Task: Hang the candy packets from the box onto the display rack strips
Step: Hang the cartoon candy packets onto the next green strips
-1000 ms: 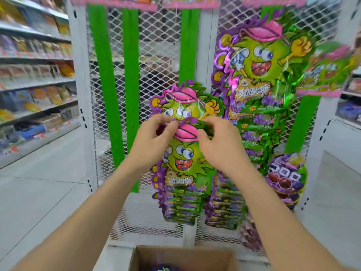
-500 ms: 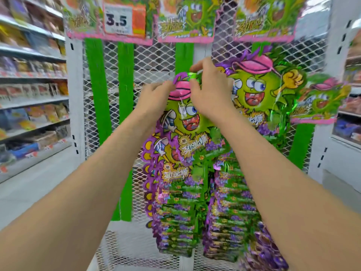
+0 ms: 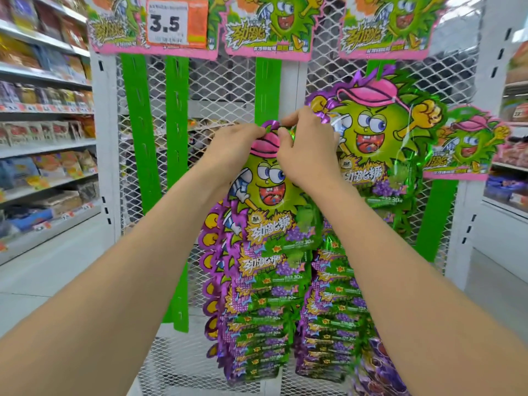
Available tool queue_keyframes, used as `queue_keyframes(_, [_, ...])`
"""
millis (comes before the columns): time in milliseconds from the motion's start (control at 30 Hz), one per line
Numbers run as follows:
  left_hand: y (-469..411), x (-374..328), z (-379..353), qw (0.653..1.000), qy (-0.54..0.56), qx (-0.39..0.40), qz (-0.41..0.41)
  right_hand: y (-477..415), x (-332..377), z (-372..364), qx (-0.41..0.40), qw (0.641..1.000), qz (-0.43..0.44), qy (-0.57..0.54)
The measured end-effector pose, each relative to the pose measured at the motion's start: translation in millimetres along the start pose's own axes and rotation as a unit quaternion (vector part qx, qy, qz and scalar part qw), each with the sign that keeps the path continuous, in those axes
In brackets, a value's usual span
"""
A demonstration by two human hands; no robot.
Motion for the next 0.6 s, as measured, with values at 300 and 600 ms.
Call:
queue_keyframes(300, [35, 4, 13, 0.894, -0.348, -0.161, -0.23, 31, 11, 11, -0.108, 0.985, 0.099, 0.096])
queue_keyframes(600, [168, 144, -30, 0.902, -0.327, 0.092, -0.266, 242, -47, -70, 0.16, 0.98, -0.056, -0.103])
Point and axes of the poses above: each hand's wrist, its own y-axis away from the middle knuckle, its own z-axis out of the back of the hand, x = y × z, the point moved 10 cm from there along -y, towards the middle knuckle, and after that the axes turned 4 degrees about y, right-handed, at the moved point
